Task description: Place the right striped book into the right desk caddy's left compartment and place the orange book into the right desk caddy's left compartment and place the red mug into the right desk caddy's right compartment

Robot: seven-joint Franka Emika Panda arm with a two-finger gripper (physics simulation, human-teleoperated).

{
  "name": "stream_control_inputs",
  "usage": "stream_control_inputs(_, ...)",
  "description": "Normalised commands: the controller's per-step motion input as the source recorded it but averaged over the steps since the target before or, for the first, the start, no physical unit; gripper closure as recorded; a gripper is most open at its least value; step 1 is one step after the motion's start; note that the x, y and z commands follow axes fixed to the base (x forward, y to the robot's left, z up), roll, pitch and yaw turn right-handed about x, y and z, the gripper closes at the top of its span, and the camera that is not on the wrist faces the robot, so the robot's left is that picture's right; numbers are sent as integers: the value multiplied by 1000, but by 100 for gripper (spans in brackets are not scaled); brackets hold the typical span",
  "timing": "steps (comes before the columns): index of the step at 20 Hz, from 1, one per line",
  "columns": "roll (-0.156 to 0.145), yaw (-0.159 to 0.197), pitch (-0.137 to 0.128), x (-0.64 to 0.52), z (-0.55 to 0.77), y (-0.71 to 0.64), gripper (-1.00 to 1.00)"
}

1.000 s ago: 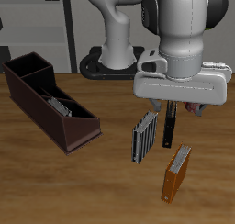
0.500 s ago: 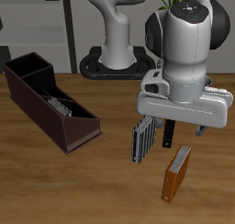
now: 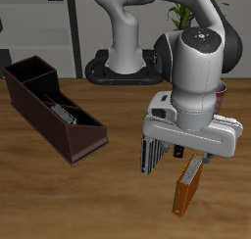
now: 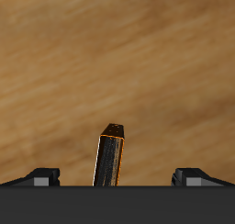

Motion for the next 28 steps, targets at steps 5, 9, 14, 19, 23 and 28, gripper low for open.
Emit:
stream_control_inputs(5, -23, -24, 7, -4, -285, 3, -100)
stream_control_inputs(9, -25, 35, -14, -104, -251, 128, -100)
stream_control_inputs(14, -43, 18, -16, -42, -210, 28, -100)
stream_control_inputs(19, -29, -34, 23, -3, -232, 26, -100)
stream_control_inputs(23, 35, 28, 33, -75, -298, 145, 100)
stream_control_inputs(28, 42, -20, 13, -130, -116, 75, 100)
